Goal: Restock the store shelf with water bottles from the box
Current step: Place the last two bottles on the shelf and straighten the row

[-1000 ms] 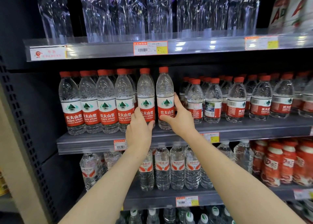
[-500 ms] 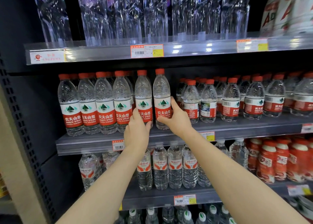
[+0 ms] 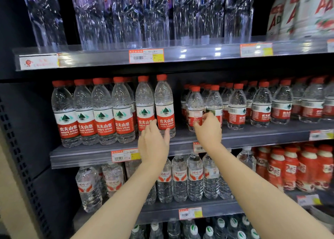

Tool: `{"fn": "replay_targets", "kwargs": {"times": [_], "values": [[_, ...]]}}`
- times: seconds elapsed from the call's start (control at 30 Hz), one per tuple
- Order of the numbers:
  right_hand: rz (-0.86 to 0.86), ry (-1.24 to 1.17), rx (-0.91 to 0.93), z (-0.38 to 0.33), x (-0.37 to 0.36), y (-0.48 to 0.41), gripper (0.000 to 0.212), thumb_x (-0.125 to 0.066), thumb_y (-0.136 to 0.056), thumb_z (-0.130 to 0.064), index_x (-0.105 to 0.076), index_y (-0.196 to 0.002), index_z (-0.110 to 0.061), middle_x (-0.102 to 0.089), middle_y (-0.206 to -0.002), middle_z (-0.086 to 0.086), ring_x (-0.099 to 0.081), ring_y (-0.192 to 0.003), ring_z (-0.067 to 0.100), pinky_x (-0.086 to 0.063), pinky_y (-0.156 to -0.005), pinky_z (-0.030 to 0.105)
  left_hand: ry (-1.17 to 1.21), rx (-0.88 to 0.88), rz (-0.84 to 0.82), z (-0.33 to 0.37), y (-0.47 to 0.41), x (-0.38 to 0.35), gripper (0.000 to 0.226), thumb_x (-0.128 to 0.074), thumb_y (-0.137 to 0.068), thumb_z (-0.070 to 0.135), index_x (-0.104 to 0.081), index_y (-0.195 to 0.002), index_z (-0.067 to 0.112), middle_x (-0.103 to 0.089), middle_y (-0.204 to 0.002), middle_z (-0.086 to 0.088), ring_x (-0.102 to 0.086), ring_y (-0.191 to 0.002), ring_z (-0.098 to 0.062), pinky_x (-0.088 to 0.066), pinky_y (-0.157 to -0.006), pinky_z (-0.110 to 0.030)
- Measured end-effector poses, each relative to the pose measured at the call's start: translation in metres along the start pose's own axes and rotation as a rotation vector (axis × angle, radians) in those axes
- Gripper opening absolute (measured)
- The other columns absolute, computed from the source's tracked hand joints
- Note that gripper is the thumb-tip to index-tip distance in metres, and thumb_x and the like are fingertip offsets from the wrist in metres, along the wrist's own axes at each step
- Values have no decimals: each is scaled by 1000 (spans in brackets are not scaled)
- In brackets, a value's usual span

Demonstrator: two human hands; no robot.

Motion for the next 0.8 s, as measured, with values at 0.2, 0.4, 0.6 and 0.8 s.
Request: {"fn": "replay_targets", "kwargs": {"times": [0.2, 0.4, 0.6, 0.8], "values": [[-11, 93, -27, -1, -5, 0, 37, -67, -96, -31, -54, -122, -8, -59, -122, 11, -64, -103, 34, -47, -78, 39, -146, 105, -68, -6, -8, -17, 48, -56, -101, 55, -62, -126, 14, -73, -113, -5, -68, -104, -28, -48, -91, -43], [-20, 185, -50, 1, -8, -6, 44, -67, -95, -36, -54, -125, -7, -56, -129, 11, -63, -107, 37, -50, -82, 43, -136, 80, -72, -3, -10, -20, 41, -55, -103, 52, -64, -120, 17, -74, -108, -2, -69, -100, -27, -47, -89, -41], [-40, 253, -43, 3, -13, -7, 47, -66, -95, -42, -56, -125, -7, -49, -140, 12, -64, -108, 36, -48, -82, 42, -121, 64, -56, -2, -12, -21, 41, -56, -103, 50, -65, -123, 16, -75, -109, -3, -69, -102, -28, -43, -89, -41], [-36, 276, -42, 3, -14, -9, 50, -67, -96, -40, -51, -131, -7, -50, -136, 13, -64, -110, 35, -41, -74, 37, -132, 53, -57, -2, -16, -24, 39, -57, -102, 53, -66, -116, 18, -76, -102, -3, -71, -96, -28, -47, -86, -41]]}}
Point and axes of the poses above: each hand's wrist, its own y-axis away from the middle knuckle, its own x-axis out of the back of the hand, z = x × y, the point moved 9 cm from there along -y, towards the middle knuckle
